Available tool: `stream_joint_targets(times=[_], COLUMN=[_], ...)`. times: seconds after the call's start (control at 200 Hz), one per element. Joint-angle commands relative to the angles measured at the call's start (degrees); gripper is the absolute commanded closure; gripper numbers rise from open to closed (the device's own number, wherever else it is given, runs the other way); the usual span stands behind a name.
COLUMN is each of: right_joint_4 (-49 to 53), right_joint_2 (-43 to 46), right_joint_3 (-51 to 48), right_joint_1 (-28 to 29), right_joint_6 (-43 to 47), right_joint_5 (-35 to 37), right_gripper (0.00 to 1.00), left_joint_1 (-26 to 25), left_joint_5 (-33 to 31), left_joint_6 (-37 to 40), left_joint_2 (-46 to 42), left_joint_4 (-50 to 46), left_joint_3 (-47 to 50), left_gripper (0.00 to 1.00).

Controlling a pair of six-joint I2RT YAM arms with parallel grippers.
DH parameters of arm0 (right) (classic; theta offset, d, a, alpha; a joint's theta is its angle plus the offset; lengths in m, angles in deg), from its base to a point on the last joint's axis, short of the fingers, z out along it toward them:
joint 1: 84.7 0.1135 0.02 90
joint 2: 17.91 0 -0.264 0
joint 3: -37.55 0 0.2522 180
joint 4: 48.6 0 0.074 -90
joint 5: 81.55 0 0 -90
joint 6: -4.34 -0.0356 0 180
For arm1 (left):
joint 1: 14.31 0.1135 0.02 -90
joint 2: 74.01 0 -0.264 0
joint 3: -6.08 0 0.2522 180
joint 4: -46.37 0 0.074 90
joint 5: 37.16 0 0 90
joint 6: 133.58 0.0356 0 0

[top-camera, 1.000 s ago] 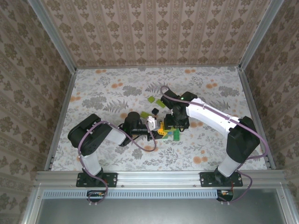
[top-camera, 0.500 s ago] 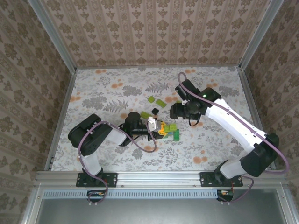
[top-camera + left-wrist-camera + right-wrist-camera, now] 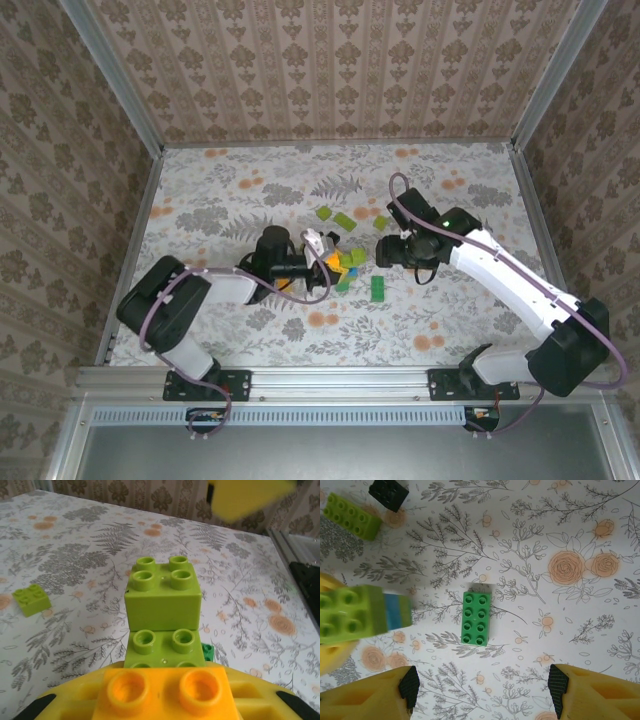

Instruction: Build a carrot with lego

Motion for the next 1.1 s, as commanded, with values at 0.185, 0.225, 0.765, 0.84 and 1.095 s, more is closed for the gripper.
stream_joint_targets(times=[0.185, 0.225, 0.765, 0.84, 1.095], right_joint_4=[-9.55, -10.27, -15.22, -16.65, -19.98], right_joint_2=[5.34, 6.32, 13.09, 12.41, 10.42], right_joint_3=[-8.3, -9.12, -13.94, -14.5, -16.19], right_joint_1=[-0.74, -0.96, -4.64, -4.65, -4.64], right_joint_6=[3.47, 3.86, 8.26, 8.38, 8.78], right_joint_5=[-1.51, -1.54, -6.01, -7.25, -10.32], right_gripper=[0.28, 0.28, 0.28, 0.28, 0.28], left_joint_1=[3.34, 4.06, 28.4, 32.42, 36.28], left_joint_5=[-2.2, -3.07, -4.85, -3.09, -5.47], left_joint_6=[-6.91, -7.24, -17.72, -18.95, -15.41], left_joint_2=[-13.2, -14.19, -15.01, -12.31, 2.16], left_joint_4=[-25.68, -29.49, -62.17, -62.62, -72.37], left_joint_3=[-9.95, -11.72, -28.07, -30.06, -44.15], left_gripper=[0.8, 0.8, 0.68, 0.71, 0.75])
